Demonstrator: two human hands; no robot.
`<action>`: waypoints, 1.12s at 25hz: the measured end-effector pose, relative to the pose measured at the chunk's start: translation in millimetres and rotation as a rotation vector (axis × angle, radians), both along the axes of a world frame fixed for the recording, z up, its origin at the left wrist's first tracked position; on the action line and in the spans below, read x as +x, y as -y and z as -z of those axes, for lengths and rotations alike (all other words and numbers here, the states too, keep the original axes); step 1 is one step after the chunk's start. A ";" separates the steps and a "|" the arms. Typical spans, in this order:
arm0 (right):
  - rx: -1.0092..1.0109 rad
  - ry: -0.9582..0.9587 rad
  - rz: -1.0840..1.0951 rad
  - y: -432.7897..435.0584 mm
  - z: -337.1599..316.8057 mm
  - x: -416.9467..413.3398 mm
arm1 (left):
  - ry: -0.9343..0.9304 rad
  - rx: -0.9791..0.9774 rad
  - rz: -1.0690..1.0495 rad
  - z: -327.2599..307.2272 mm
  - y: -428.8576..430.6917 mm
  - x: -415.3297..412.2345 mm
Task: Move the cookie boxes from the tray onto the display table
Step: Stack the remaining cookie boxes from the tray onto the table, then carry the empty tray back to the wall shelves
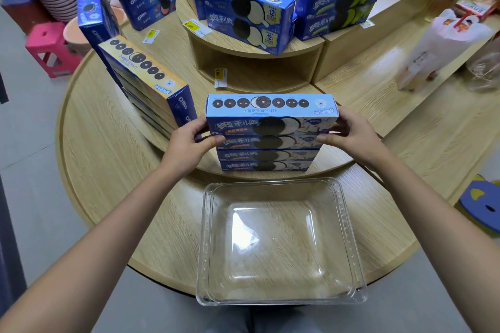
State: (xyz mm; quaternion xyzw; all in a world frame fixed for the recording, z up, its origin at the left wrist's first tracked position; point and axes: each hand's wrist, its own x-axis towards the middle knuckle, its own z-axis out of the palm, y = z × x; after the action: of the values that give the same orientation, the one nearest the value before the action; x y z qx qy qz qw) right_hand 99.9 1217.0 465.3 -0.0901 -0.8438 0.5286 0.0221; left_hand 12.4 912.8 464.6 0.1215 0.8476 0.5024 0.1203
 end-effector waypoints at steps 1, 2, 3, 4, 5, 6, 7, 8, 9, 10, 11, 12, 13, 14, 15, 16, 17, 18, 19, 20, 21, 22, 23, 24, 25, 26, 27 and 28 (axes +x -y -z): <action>-0.003 -0.002 -0.005 0.2 0.8 1.0 | -0.020 -0.016 0.007 -0.1 -1.2 2.1; -0.006 0.000 -0.012 -0.5 1.4 2.2 | -0.039 -0.026 0.015 0.5 -1.2 4.3; -0.011 0.005 -0.013 -1.4 2.0 4.3 | -0.054 -0.037 0.022 3.0 0.2 6.1; -0.011 0.012 0.007 -3.5 3.5 7.9 | -0.069 -0.047 0.023 6.6 3.0 8.5; -0.002 0.015 0.047 -5.4 5.9 13.6 | -0.074 -0.052 0.011 12.6 7.4 11.7; 0.018 0.011 0.101 -6.3 9.9 22.1 | -0.069 -0.034 -0.020 20.1 12.9 17.0; 0.045 0.008 0.158 -6.3 17.2 33.0 | -0.050 0.006 -0.059 30.3 18.9 25.1; 0.072 0.013 0.213 -4.6 27.3 46.0 | -0.034 0.042 -0.092 42.5 24.8 36.4; 0.098 0.035 0.266 -1.4 40.3 60.2 | -0.024 0.048 -0.116 56.2 30.4 49.9; 0.125 0.071 0.315 2.7 55.4 74.6 | -0.013 0.017 -0.131 70.4 35.4 64.8; 0.157 0.114 0.362 6.9 70.7 88.2 | 0.003 -0.033 -0.140 85.5 39.7 78.8; 0.184 0.157 0.405 11.1 85.7 101.1 | 0.026 -0.093 -0.156 99.6 43.4 91.8; 0.200 0.204 0.438 15.5 99.4 112.3 | 0.055 -0.153 -0.175 113.1 46.4 102.6; 0.202 0.256 0.456 20.5 110.4 122.3 | 0.095 -0.202 -0.193 124.6 49.6 112.1; 0.192 0.305 0.467 25.6 119.1 131.4 | 0.141 -0.231 -0.207 134.8 52.7 119.9; 0.185 0.340 0.472 29.7 125.8 138.7 | 0.190 -0.248 -0.220 141.3 54.4 126.2; 0.181 0.362 0.478 32.9 131.4 144.8 | 0.229 -0.256 -0.230 146.5 55.9 131.6; 0.179 0.372 0.486 35.6 134.8 149.3 | 0.256 -0.265 -0.239 150.1 56.8 135.8; 0.173 0.376 0.496 37.2 137.1 152.1 | 0.275 -0.269 -0.250 152.4 57.2 138.8; 0.168 0.381 0.505 38.5 138.8 154.2 | 0.295 -0.276 -0.263 152.9 57.3 141.2; 0.167 0.391 0.514 39.8 139.9 155.3 | 0.306 -0.279 -0.274 153.3 57.1 143.0; 0.172 0.408 0.521 41.2 141.0 156.8 | 0.314 -0.284 -0.276 153.5 56.2 145.3; 0.180 0.423 0.527 42.4 142.2 157.7 | 0.317 -0.292 -0.268 153.7 54.9 147.1; 0.194 0.433 0.532 43.8 143.0 158.4 | 0.318 -0.310 -0.256 153.7 53.2 149.1; 0.213 0.441 0.537 45.0 143.9 158.9 | 0.315 -0.330 -0.241 155.5 52.2 151.0; 0.237 0.447 0.536 46.5 144.1 159.1 | 0.310 -0.355 -0.233 157.0 51.8 152.5; 0.259 0.453 0.534 47.5 144.6 159.4 | 0.297 -0.381 -0.231 158.6 51.7 153.3; 0.275 0.456 0.535 48.0 144.0 159.1 | 0.285 -0.408 -0.239 159.8 51.5 153.2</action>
State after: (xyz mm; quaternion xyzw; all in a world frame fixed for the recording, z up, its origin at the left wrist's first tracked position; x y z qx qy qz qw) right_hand 259.0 1168.9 321.3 -0.4190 -0.8367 0.3521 -0.0173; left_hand 165.6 861.3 304.8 -0.0781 0.9140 0.3441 0.2004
